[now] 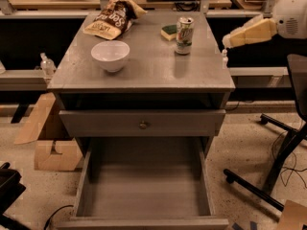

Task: Place 7up can into middle drawer

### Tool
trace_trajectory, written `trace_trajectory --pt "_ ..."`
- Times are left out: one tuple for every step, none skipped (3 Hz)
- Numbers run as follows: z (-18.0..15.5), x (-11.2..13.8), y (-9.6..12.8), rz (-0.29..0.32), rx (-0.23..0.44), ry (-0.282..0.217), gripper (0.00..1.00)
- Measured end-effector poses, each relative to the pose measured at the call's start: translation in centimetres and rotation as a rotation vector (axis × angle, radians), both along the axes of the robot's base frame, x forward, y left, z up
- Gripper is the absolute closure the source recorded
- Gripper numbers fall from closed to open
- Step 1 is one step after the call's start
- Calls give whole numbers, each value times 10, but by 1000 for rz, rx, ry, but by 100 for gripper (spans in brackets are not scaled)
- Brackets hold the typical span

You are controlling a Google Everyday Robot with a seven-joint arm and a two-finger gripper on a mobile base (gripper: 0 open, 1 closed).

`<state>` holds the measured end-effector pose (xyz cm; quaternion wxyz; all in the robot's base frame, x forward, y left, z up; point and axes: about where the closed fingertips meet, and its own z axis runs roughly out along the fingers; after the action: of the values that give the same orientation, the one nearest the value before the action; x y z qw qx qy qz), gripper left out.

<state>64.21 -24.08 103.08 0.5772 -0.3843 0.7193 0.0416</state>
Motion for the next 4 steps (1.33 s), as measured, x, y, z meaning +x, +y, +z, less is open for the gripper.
trace_trajectory --pt "0 0 1 1 -10 3 0" --pt "-17 16 13 9 48 6 0" --pt "-36 65 37 28 146 -18 0" --pt "-60 120 58 31 180 -20 0"
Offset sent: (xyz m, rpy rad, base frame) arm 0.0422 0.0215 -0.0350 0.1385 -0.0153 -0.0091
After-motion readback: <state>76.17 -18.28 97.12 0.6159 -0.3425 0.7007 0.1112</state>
